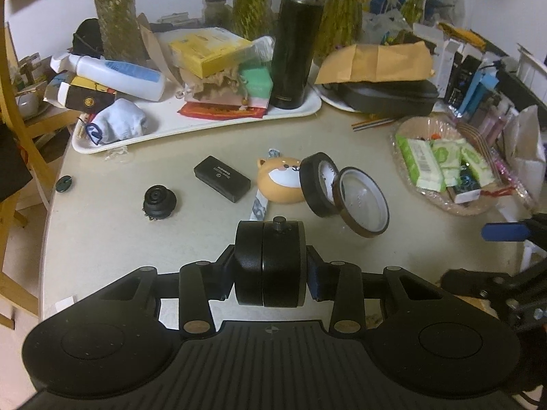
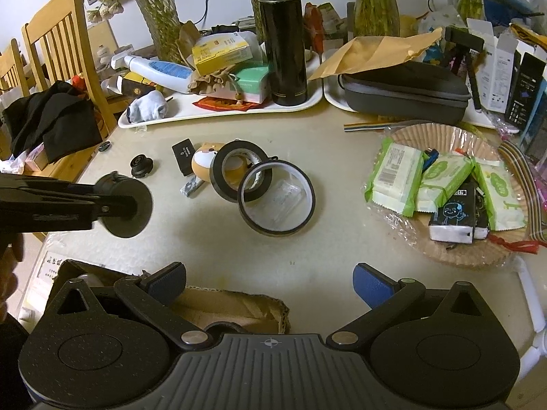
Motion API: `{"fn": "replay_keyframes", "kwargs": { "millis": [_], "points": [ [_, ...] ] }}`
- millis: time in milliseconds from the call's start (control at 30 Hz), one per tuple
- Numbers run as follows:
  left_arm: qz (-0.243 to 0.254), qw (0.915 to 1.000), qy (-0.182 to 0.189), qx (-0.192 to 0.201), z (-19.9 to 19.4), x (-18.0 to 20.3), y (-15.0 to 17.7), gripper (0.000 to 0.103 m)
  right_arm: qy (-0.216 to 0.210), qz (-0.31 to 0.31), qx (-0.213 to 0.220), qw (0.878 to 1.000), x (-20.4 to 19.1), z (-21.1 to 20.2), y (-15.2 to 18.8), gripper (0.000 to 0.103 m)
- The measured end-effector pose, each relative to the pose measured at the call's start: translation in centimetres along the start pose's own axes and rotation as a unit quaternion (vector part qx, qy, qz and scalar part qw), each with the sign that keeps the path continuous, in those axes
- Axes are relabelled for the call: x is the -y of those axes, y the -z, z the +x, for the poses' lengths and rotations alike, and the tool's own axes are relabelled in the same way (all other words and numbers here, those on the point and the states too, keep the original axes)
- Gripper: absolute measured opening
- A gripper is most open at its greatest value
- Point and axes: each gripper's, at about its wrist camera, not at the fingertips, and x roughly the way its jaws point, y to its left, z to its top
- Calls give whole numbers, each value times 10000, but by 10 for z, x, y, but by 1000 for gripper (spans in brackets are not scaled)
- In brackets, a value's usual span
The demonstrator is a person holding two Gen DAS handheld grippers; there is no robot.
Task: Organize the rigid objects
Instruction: 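Grasp the clear amber-rimmed tape roll with the right tool while the left tool holds the black cylinder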
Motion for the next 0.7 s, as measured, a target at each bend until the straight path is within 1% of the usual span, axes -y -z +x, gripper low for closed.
{"fn": "replay_keyframes", "kwargs": {
  "millis": [300, 567, 700],
  "points": [
    [-47, 9998, 50, 189, -30, -4, 4, 39, -157, 77, 36, 9998, 4, 14, -15, 103],
    [-151, 9995, 152, 224, -45, -10, 11, 39, -259, 45, -145, 9995, 5, 42, -28, 103],
    [-179, 9994, 134, 254, -51, -11, 16, 40, -319, 109, -199, 9992, 11, 54, -37, 103]
  ]
}}
